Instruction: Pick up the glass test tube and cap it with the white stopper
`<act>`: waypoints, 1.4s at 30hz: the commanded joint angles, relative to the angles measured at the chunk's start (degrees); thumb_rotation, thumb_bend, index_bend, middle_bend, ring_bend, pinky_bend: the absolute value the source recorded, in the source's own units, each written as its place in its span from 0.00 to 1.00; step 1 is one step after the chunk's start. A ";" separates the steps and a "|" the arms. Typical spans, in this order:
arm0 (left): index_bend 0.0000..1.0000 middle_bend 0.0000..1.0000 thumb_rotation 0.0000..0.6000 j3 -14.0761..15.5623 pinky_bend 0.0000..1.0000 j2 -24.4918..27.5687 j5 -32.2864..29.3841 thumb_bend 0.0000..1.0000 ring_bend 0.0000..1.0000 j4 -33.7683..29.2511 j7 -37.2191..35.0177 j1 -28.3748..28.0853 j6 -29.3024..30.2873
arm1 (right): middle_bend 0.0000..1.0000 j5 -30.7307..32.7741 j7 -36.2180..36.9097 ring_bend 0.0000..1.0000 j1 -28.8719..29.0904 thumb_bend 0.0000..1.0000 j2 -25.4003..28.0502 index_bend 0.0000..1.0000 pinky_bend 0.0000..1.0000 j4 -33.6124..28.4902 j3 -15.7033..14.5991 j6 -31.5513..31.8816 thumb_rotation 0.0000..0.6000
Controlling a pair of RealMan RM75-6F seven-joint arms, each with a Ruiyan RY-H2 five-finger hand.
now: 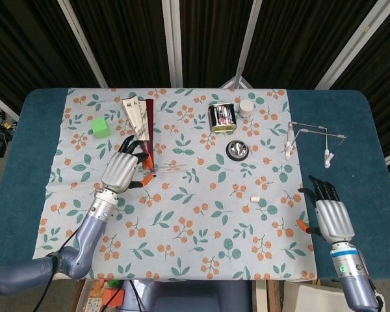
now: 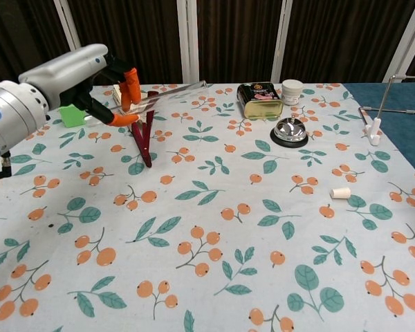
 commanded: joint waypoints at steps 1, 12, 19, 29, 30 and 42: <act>0.66 0.68 1.00 -0.57 0.00 1.79 0.44 0.61 0.16 -1.72 -0.98 0.32 0.07 | 0.10 3.13 -5.00 0.00 4.46 0.26 -3.42 0.32 0.00 0.71 1.46 -4.94 1.00; 0.66 0.68 1.00 -0.48 0.00 5.35 1.01 0.61 0.16 -4.88 -1.60 1.50 0.18 | 0.13 8.42 -10.86 0.00 11.22 0.26 -10.72 0.38 0.00 7.72 2.29 -11.31 1.00; 0.66 0.68 1.00 -0.44 0.00 7.18 1.50 0.61 0.16 -5.88 -2.16 2.11 0.32 | 0.15 6.61 -10.53 0.00 13.72 0.26 -14.56 0.44 0.00 14.75 1.55 -12.31 1.00; 0.66 0.68 1.00 -0.35 0.00 7.37 1.46 0.61 0.16 -5.65 -2.56 2.39 0.18 | 0.16 6.10 -8.87 0.00 14.97 0.26 -16.81 0.44 0.00 19.52 1.31 -12.42 1.00; 0.66 0.68 1.00 -0.35 0.00 7.32 1.46 0.61 0.16 -5.57 -2.64 2.41 0.18 | 0.16 6.06 -8.83 0.00 15.10 0.26 -16.97 0.45 0.00 19.93 1.22 -12.51 1.00; 0.66 0.68 1.00 -0.60 0.00 6.46 1.41 0.61 0.16 -3.95 -3.29 1.96 -0.49 | 0.16 7.27 -8.38 0.00 16.63 0.26 -19.77 0.46 0.00 23.67 1.49 -13.49 1.00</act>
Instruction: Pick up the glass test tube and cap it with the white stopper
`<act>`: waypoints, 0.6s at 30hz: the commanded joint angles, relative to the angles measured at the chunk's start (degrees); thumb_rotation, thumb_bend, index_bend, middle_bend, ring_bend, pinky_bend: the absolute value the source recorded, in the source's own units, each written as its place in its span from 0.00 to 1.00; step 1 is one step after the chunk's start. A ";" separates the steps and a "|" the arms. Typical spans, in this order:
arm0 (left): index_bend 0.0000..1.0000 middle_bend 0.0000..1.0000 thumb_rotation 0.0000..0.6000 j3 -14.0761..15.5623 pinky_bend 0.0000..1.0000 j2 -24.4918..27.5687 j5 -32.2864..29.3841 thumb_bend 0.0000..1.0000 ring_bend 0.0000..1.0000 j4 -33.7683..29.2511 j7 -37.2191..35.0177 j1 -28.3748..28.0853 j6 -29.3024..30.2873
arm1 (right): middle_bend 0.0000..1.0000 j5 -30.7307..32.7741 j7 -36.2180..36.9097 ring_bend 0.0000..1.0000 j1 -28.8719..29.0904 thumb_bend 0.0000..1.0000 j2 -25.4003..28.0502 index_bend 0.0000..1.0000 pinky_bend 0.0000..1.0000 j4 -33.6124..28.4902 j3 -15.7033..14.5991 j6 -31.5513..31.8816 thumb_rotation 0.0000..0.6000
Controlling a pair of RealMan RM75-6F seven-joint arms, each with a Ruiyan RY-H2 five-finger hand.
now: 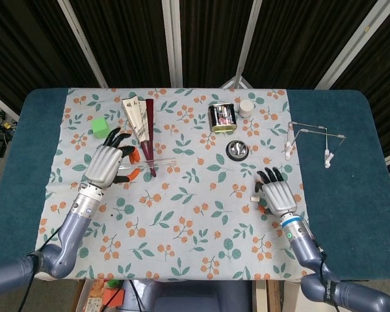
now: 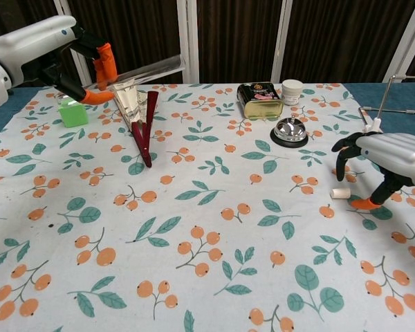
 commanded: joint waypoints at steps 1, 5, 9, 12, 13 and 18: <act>0.66 0.68 1.00 -0.04 0.00 -0.14 0.05 0.61 0.16 0.28 -0.13 -0.12 -0.15 | 0.16 0.23 0.09 0.00 0.39 0.26 -0.48 0.47 0.00 0.77 0.15 -0.21 1.00; 0.66 0.68 1.00 -0.16 0.00 -0.47 -0.05 0.61 0.16 1.02 -0.38 -0.29 -0.38 | 0.16 0.81 0.51 0.00 0.57 0.27 -0.95 0.47 0.00 1.66 0.20 -0.44 1.00; 0.66 0.68 1.00 -0.14 0.00 -0.83 -0.11 0.61 0.16 1.52 -0.49 -0.41 -0.60 | 0.17 0.91 0.66 0.00 0.63 0.27 -1.30 0.49 0.00 2.14 0.03 -0.32 1.00; 0.66 0.68 1.00 -0.04 0.00 -1.07 0.03 0.61 0.16 1.80 -0.50 -0.47 -0.64 | 0.17 0.85 0.90 0.00 0.72 0.29 -1.52 0.51 0.00 2.45 -0.09 -0.33 1.00; 0.66 0.68 1.00 -0.02 0.00 -1.15 0.06 0.61 0.16 1.87 -0.50 -0.48 -0.63 | 0.17 0.87 1.02 0.00 0.74 0.29 -1.62 0.51 0.00 2.53 -0.08 -0.30 1.00; 0.66 0.68 1.00 -0.14 0.00 -1.44 -0.08 0.61 0.16 2.35 -0.54 -0.55 -0.68 | 0.18 0.69 1.40 0.00 0.98 0.32 -1.98 0.53 0.00 2.82 -0.10 -0.13 1.00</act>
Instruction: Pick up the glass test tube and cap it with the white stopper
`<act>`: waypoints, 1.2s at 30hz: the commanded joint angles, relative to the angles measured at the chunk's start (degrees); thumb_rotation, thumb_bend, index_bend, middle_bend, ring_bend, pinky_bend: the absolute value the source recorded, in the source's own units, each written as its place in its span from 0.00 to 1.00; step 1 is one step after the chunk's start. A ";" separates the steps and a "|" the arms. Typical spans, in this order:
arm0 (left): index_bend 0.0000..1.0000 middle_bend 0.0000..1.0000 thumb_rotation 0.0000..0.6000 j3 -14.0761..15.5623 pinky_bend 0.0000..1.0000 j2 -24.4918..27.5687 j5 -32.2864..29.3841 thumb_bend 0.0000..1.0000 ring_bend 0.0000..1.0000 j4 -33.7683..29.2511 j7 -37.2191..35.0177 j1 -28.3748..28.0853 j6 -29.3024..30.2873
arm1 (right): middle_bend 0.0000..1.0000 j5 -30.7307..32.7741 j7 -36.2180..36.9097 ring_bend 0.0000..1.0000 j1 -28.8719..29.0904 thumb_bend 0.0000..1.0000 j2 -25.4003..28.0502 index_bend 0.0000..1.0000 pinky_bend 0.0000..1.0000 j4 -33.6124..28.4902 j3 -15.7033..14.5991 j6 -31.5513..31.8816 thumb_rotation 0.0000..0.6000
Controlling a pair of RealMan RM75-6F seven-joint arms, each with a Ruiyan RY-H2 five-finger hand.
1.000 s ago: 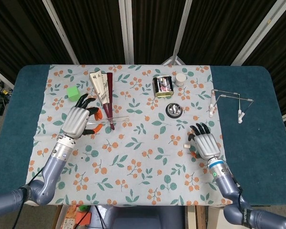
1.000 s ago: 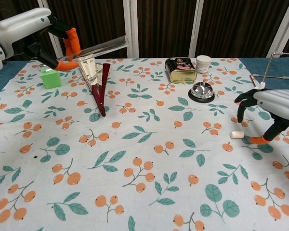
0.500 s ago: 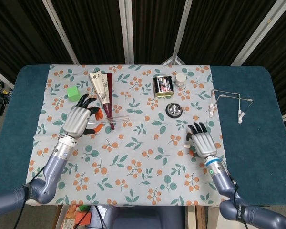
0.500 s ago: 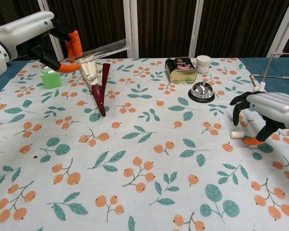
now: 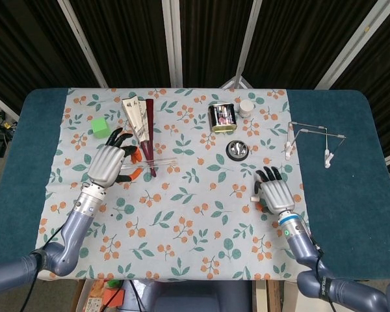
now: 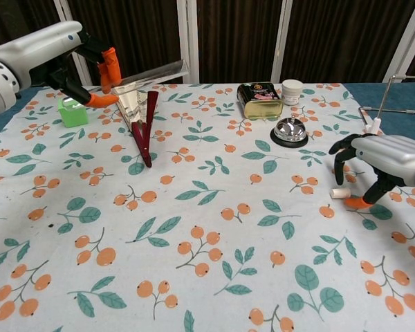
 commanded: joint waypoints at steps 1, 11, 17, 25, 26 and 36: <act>0.66 0.68 1.00 -0.06 0.00 -0.08 -0.08 0.61 0.16 0.18 -0.03 -0.02 -0.04 | 0.18 -0.14 0.18 0.00 0.09 0.32 -0.08 0.53 0.00 0.14 -0.05 0.06 1.00; 0.66 0.68 1.00 -0.05 0.00 -0.31 -0.07 0.61 0.16 0.31 -0.07 -0.11 -0.21 | 0.18 0.12 0.14 0.00 0.28 0.34 -0.25 0.55 0.00 1.18 -0.35 -0.20 1.00; 0.66 0.68 1.00 -0.07 0.00 -0.54 -0.24 0.61 0.16 0.56 -0.01 -0.12 -0.28 | 0.20 0.22 0.21 0.01 0.28 0.37 -0.24 0.61 0.00 1.55 -0.48 -0.23 1.00; 0.66 0.68 1.00 -0.11 0.00 -0.81 -0.15 0.61 0.16 0.25 0.02 -0.17 -0.19 | 0.22 -2.74 2.20 0.02 0.12 0.39 0.31 0.66 0.00 0.58 -0.28 2.70 1.00; 0.66 0.68 1.00 -0.12 0.00 -0.83 -0.15 0.61 0.16 0.18 0.02 -0.17 -0.19 | 0.22 -3.35 2.65 0.02 0.10 0.39 0.39 0.67 0.00 0.58 -0.21 3.28 1.00; 0.66 0.68 1.00 -1.02 0.00 -2.14 -1.55 0.61 0.16 -0.20 0.83 -1.06 -1.02 | 0.23 -11.57 5.03 0.02 1.32 0.39 1.59 0.67 0.00 2.73 1.74 11.83 1.00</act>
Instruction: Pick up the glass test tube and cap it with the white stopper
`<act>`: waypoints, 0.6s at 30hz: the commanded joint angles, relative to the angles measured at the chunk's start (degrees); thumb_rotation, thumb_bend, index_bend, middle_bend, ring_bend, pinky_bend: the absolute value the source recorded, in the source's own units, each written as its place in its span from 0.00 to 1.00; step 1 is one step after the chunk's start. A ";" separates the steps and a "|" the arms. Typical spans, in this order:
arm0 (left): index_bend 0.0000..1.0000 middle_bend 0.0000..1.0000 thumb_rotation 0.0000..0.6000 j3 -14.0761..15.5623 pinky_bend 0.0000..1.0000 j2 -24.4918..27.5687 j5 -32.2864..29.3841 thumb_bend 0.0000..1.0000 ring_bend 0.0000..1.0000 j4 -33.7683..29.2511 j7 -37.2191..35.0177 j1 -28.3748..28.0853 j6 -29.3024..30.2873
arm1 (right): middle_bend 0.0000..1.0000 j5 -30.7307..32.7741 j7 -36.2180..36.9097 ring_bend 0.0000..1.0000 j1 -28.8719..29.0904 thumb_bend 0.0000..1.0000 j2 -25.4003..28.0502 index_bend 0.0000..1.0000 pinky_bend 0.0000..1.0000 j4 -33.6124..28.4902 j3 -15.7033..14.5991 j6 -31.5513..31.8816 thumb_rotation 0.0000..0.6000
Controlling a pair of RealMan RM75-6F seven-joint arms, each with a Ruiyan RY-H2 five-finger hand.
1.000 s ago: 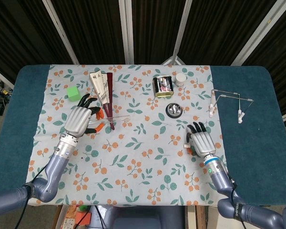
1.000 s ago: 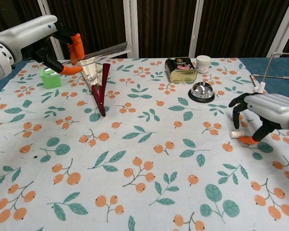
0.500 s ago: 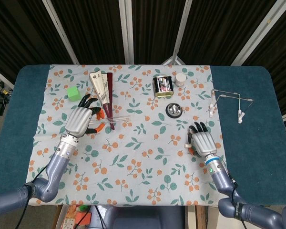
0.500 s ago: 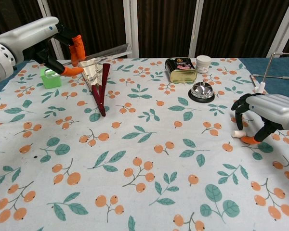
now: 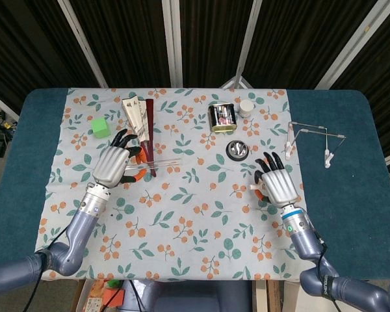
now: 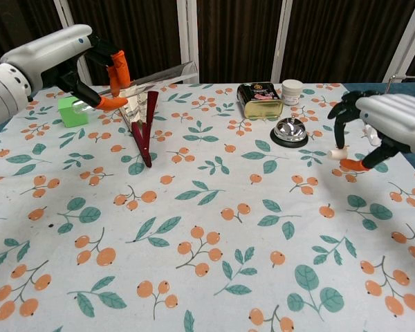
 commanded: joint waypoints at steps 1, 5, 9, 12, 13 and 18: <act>0.66 0.68 1.00 -0.51 0.00 -0.70 -0.72 0.61 0.16 -0.04 0.45 -0.44 -0.31 | 0.23 -2.63 0.18 0.02 0.89 0.39 0.50 0.67 0.00 1.33 1.16 2.99 1.00; 0.66 0.68 1.00 -2.33 0.00 -3.33 -3.94 0.61 0.16 -0.16 1.54 -1.61 -1.03 | 0.23 -4.68 -0.74 0.02 2.91 0.39 1.04 0.67 0.00 2.29 4.03 6.27 1.00; 0.66 0.68 1.00 -3.52 0.00 -4.98 -6.10 0.61 0.16 -0.36 1.89 -2.17 -1.19 | 0.23 -5.53 -1.50 0.02 4.18 0.39 1.40 0.67 0.00 2.60 5.38 7.40 1.00; 0.66 0.68 1.00 -4.21 0.00 -6.18 -7.22 0.61 0.16 -0.11 2.19 -2.70 -1.26 | 0.23 -6.46 -1.62 0.02 5.12 0.39 1.89 0.67 0.00 2.98 6.09 8.21 1.00; 0.66 0.68 1.00 -4.41 0.00 -6.63 -7.43 0.61 0.16 0.13 2.17 -2.90 -1.24 | 0.23 -6.86 -1.69 0.02 5.46 0.39 2.04 0.67 0.00 3.10 6.30 8.56 1.00; 0.66 0.68 1.00 -6.39 0.00 -9.84 -9.06 0.61 0.16 1.43 1.05 -4.17 -0.78 | 0.23 -9.45 -1.86 0.02 7.28 0.39 2.60 0.68 0.00 3.78 6.73 10.19 1.00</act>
